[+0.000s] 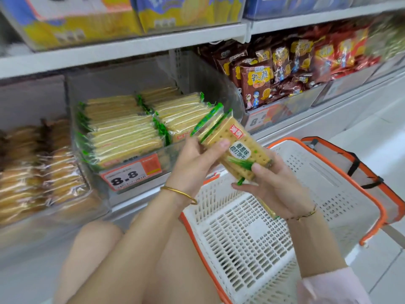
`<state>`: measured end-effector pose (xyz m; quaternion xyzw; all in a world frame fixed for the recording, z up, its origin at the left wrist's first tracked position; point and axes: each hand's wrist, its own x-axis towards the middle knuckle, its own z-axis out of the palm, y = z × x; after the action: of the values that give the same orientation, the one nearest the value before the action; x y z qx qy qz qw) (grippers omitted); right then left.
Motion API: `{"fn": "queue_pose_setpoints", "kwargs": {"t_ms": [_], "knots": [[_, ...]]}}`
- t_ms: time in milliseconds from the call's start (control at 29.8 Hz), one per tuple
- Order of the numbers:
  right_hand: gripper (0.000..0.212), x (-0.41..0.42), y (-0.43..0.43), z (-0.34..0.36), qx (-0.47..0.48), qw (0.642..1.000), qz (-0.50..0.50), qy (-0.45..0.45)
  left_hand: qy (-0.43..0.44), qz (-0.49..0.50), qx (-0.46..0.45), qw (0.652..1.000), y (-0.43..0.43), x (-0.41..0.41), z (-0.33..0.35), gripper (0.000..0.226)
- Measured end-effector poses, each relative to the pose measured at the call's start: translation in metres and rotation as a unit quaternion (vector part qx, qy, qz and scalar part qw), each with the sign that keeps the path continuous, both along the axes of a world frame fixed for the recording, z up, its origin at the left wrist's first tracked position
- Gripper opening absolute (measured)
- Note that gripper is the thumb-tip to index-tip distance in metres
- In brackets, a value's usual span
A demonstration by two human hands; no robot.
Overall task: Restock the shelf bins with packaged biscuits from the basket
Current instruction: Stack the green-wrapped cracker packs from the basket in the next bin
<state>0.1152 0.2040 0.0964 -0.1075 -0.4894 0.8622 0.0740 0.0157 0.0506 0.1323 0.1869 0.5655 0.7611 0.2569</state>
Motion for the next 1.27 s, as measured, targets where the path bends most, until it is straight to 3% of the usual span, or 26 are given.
{"fn": "queue_pose_setpoints", "kwargs": {"t_ms": [101,201,235,302,369,436,469,570,670,838,905,1039,1173,1273], "knots": [[0.053,-0.029,0.002,0.042,0.140,0.983,-0.086,0.087,0.089,0.036,-0.014,0.995,-0.009,-0.022,0.030,0.055],[0.042,-0.069,0.007,0.077,0.362,0.909,-0.148,0.143,0.132,0.181,-0.118,0.967,-0.019,-0.046,0.051,0.053],[0.041,-0.085,0.008,0.084,0.423,0.878,-0.156,0.158,0.181,0.240,-0.178,0.937,-0.023,-0.054,0.053,0.047],[0.040,-0.119,0.008,0.090,0.510,0.827,-0.159,0.174,0.317,0.302,-0.338,0.833,-0.032,-0.071,0.052,0.043],[0.040,-0.155,0.010,0.088,0.572,0.789,-0.144,0.173,0.407,0.249,-0.483,0.735,-0.034,-0.084,0.046,0.043],[0.039,-0.186,0.009,0.085,0.603,0.777,-0.107,0.149,0.423,0.177,-0.573,0.679,-0.031,-0.091,0.037,0.044],[0.039,-0.200,0.008,0.084,0.598,0.787,-0.083,0.127,0.416,0.156,-0.600,0.665,-0.030,-0.092,0.034,0.045],[0.042,-0.228,0.006,0.079,0.559,0.827,-0.006,0.064,0.399,0.146,-0.633,0.648,-0.029,-0.094,0.024,0.051],[0.042,-0.243,0.006,0.075,0.547,0.833,0.084,-0.017,0.400,0.149,-0.643,0.637,-0.028,-0.094,0.020,0.055],[0.038,-0.272,0.007,0.067,0.593,0.777,0.136,-0.163,0.387,0.131,-0.652,0.638,-0.028,-0.095,0.023,0.056],[0.036,-0.273,0.005,0.074,0.628,0.754,0.121,-0.153,0.388,0.129,-0.654,0.636,-0.028,-0.094,0.023,0.056],[0.043,-0.254,0.005,0.083,0.621,0.771,0.097,-0.102,0.385,0.128,-0.656,0.636,-0.028,-0.093,0.024,0.056],[0.034,-0.257,-0.003,0.086,0.694,0.707,0.108,-0.085,0.382,0.124,-0.659,0.636,-0.028,-0.092,0.026,0.057],[0.039,-0.258,-0.008,0.086,0.744,0.656,0.093,-0.087,0.381,0.122,-0.661,0.635,-0.026,-0.092,0.026,0.057]]}}
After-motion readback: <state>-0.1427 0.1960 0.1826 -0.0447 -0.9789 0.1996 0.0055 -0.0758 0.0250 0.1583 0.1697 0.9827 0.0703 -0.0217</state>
